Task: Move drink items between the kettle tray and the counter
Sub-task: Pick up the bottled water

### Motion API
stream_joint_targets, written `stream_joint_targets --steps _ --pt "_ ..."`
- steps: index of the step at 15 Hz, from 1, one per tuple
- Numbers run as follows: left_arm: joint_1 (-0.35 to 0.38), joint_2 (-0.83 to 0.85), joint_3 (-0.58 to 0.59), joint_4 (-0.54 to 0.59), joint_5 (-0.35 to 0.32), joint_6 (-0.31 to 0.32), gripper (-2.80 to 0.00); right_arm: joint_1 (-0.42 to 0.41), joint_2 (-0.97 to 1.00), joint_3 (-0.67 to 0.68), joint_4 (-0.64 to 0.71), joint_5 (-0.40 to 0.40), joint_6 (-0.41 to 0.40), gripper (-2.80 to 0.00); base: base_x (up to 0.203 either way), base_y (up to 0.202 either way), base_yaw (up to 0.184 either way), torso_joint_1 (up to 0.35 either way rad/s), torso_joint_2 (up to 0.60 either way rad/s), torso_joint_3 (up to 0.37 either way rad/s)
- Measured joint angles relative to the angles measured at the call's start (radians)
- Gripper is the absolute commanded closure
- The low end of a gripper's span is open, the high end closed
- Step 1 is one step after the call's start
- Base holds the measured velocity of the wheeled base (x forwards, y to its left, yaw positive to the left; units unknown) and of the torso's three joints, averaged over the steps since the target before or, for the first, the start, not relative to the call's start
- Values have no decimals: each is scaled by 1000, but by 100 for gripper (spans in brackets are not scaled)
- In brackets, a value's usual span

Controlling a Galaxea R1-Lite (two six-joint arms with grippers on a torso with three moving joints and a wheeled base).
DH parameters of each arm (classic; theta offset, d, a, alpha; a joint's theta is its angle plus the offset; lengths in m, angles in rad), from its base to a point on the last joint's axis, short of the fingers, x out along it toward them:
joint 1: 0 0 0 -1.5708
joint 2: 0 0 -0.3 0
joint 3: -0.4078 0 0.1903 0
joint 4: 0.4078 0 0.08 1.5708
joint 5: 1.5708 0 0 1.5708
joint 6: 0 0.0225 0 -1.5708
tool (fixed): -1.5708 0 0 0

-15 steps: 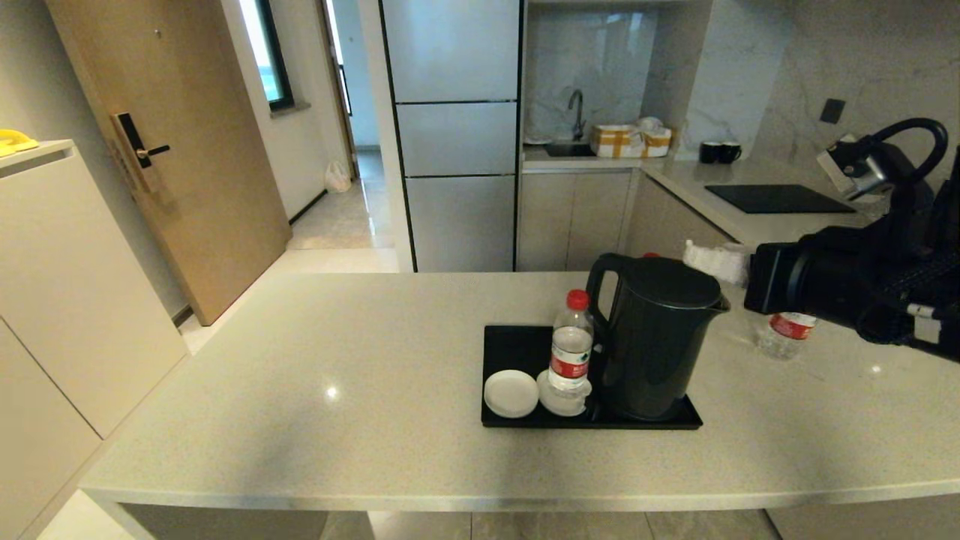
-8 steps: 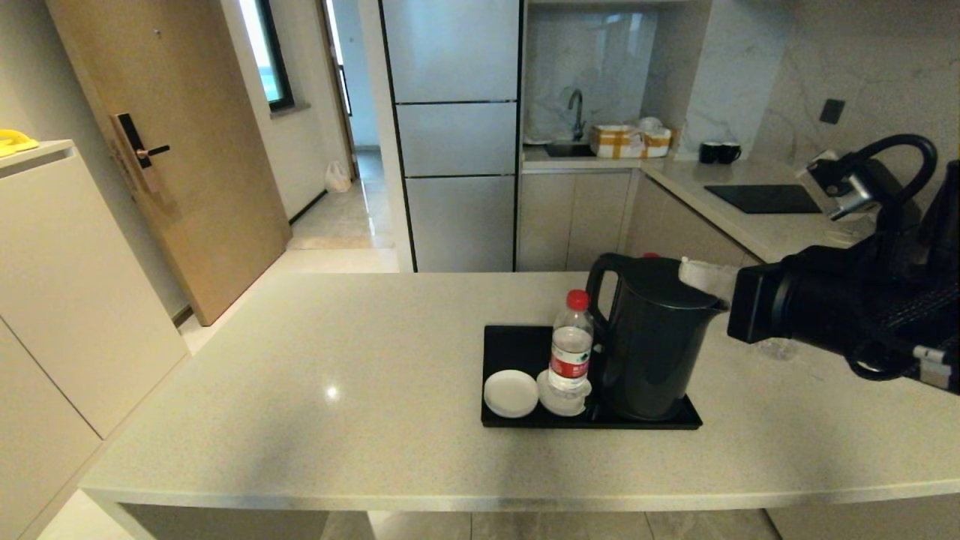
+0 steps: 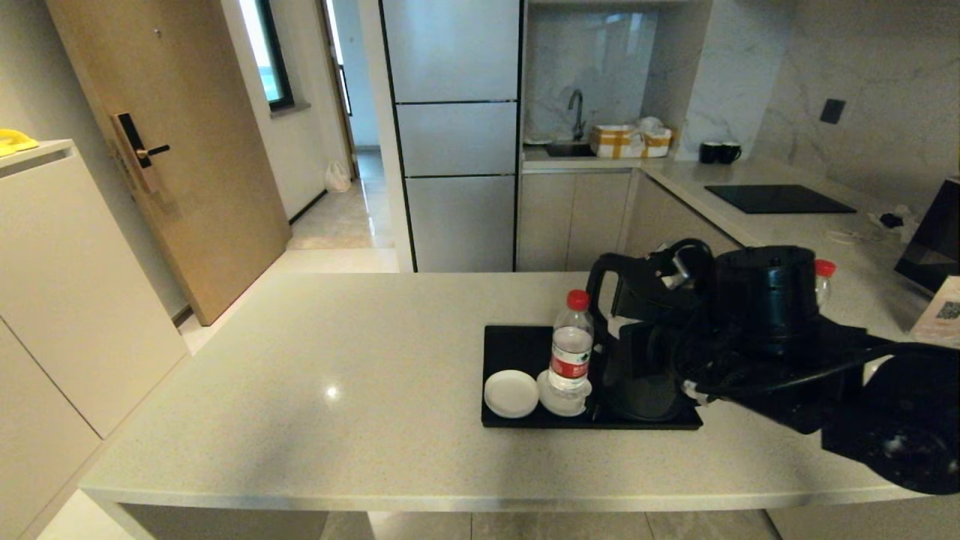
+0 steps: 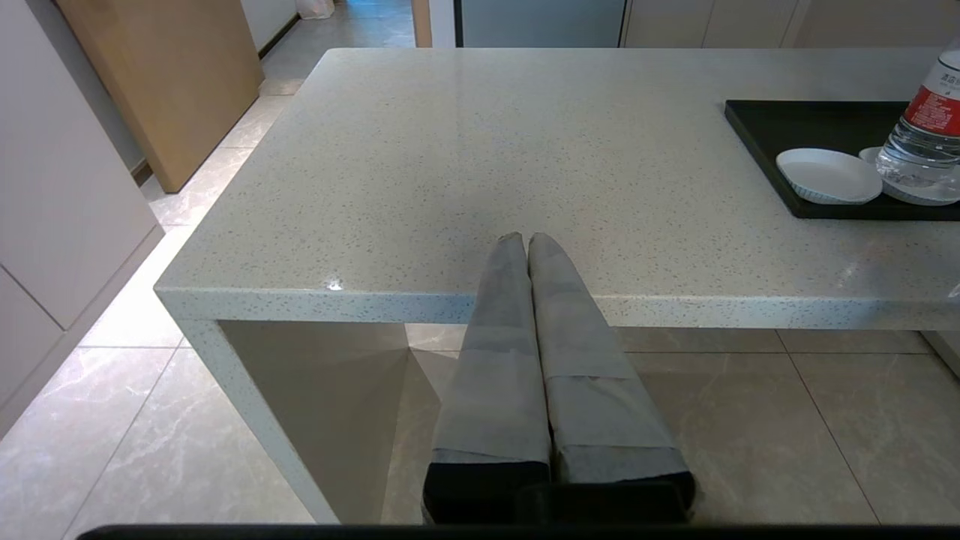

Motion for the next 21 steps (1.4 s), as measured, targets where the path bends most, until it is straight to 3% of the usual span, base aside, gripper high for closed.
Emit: stream_joint_targets --steps 3,5,6,13,21 --pt "0 0 0 0 0 0 0 0 160 8 -165 -89 -9 0 0 0 0 0 0 0" --pt "1 0 0 0 0 0 0 4 240 8 -212 -104 -12 0 0 0 0 0 0 0" --pt "0 0 0 0 0 0 0 5 271 5 -215 -106 -12 -280 0 0 0 0 0 0" --pt "0 0 0 0 0 0 0 7 343 -3 -223 -145 -14 -280 0 0 0 0 0 0" --pt "0 0 0 0 0 0 0 8 517 -36 -506 -183 -24 -280 0 0 0 0 0 0"
